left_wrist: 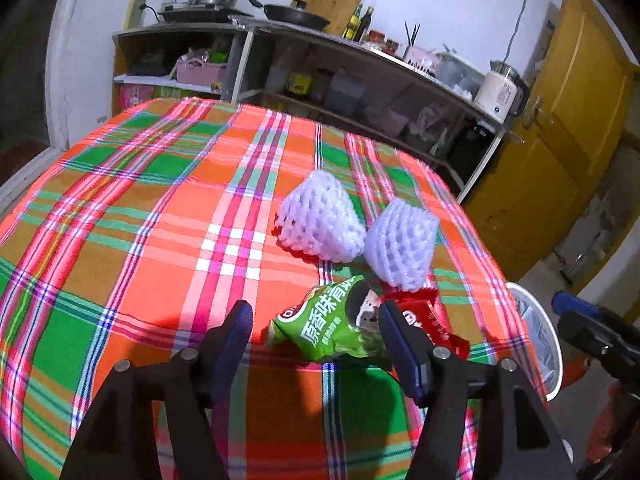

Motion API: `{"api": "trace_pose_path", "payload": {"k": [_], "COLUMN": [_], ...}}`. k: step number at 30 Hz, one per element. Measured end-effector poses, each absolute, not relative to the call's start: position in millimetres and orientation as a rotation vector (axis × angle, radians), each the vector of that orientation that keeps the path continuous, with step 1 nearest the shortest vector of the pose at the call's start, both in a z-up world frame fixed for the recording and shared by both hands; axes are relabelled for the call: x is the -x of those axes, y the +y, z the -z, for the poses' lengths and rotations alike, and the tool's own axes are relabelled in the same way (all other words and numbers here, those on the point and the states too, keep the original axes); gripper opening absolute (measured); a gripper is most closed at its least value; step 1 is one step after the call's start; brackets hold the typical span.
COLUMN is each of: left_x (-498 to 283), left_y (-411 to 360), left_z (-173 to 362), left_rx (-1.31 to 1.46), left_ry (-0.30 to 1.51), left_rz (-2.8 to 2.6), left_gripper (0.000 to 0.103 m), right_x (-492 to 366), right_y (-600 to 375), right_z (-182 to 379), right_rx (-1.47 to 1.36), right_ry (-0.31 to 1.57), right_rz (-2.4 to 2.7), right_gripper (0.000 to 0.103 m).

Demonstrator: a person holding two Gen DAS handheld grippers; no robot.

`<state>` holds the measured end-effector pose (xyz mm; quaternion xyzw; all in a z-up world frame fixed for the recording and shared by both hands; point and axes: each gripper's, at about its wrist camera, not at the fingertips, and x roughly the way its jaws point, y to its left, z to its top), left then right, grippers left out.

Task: Collect trash
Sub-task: 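Grasp the green snack bag with the left gripper, then grasp the white foam net with the right gripper while the left holds the green bag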

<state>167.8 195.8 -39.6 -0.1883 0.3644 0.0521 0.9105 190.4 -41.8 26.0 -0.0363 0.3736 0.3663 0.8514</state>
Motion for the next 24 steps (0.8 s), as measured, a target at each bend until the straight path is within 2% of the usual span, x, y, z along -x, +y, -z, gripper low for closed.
{"api": "trace_pose_path", "payload": {"k": [6,7,10,13,17,24], "left_x": [-175,-174,-172,-168,-160,-145], "left_y": [184,183,176,174,175,183], "left_z": [46,46,44,41,39,32], "left_rx": [0.345,0.341,0.318,0.322,0.335,0.358], "left_ry": [0.789,0.787,0.779,0.771,0.75,0.711], "left_rz": [-0.089,-0.086,-0.078,-0.062,-0.054,-0.054], "left_gripper": [0.062,0.054,0.045,0.028,0.025,0.024], "right_x": [-200,-202,-209,-216,-226,-235], "right_y": [-32,-30,-25,-19,-9,17], "right_z": [-22,-21,-18,-15,-12,-5], "right_rx": [0.083,0.084,0.082,0.075,0.052,0.072], "right_ry": [0.797,0.801,0.81,0.822,0.839,0.851], "right_rz": [-0.771,-0.77,-0.769,-0.77,-0.776,-0.785], "right_gripper": [0.048,0.048,0.048,0.048,0.048,0.048]}}
